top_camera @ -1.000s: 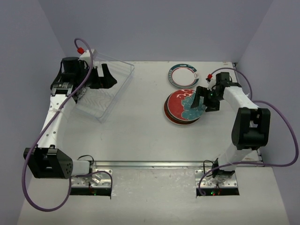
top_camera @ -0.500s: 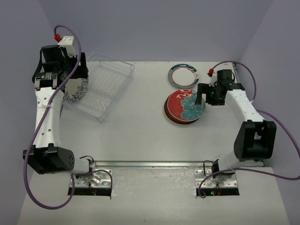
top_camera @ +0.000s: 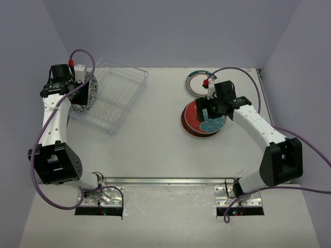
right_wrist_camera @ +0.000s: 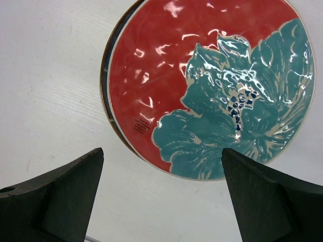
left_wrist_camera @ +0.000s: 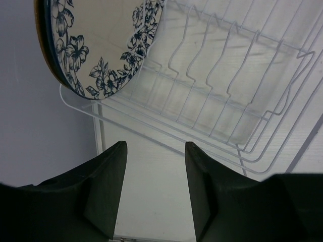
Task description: Unload the plates from the dish rack
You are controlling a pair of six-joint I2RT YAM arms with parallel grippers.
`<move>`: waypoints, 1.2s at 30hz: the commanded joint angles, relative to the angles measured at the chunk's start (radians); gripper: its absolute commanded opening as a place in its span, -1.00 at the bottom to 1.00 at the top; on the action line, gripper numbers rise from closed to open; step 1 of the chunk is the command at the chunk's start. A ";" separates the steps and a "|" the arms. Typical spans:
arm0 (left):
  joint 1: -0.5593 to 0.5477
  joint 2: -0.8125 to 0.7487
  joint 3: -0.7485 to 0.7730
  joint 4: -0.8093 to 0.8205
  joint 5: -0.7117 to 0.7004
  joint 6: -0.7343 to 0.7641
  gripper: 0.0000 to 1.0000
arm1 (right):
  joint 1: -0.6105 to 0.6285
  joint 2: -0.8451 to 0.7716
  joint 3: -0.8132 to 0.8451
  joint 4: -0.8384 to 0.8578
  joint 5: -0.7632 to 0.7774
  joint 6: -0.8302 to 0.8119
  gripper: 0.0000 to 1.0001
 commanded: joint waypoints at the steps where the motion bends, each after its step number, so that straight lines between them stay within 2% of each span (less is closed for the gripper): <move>1: 0.008 -0.059 -0.072 0.151 -0.033 0.003 -0.06 | 0.022 0.005 -0.009 0.057 0.012 0.013 0.98; 5: 0.008 -0.076 -0.147 0.241 -0.100 -0.014 -0.05 | 0.027 -0.005 -0.048 0.084 0.004 0.007 0.98; 8: 0.008 -0.078 -0.195 0.337 -0.162 -0.048 0.02 | 0.027 -0.019 -0.076 0.105 0.006 0.000 0.98; 14: 0.009 -0.035 -0.197 0.411 -0.241 -0.098 0.08 | 0.029 -0.019 -0.097 0.127 -0.007 0.002 0.98; 36: 0.019 0.125 -0.084 0.391 -0.345 -0.078 0.09 | 0.027 0.023 -0.085 0.124 -0.032 0.015 0.97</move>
